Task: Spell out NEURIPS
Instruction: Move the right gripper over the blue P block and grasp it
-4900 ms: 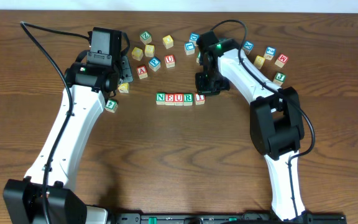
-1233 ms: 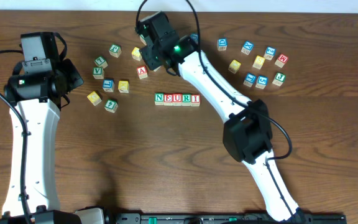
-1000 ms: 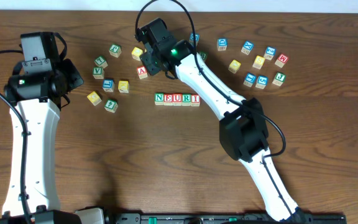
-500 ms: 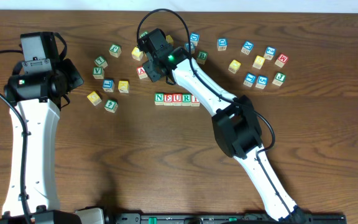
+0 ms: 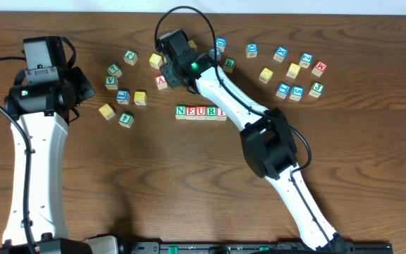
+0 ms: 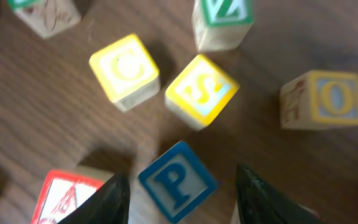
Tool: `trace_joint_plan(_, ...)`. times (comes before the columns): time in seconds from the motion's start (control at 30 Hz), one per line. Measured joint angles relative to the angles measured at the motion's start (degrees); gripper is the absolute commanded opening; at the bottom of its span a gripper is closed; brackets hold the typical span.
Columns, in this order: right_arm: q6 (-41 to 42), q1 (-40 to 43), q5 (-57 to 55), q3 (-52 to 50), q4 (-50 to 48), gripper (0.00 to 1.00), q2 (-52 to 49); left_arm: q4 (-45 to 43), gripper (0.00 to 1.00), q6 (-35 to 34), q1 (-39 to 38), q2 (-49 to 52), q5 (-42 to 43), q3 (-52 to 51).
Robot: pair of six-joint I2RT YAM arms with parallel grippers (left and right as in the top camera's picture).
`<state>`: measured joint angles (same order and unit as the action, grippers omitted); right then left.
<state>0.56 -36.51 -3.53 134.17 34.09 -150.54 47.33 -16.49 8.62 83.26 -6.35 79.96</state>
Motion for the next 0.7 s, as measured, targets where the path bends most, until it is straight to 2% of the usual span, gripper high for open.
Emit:
trace_joint_plan(0.37,-1.53,1.51,1.7,0.0,-6.47,0.53,-0.66,-0.63,0.5,0.0,0.0,0.0,0.0,0.0)
trace_joint_plan(0.7,-2.71,1.51,4.37,-0.13,-5.51,0.49,-3.17,-0.9,0.5,0.0,0.0,0.0,0.0,0.0)
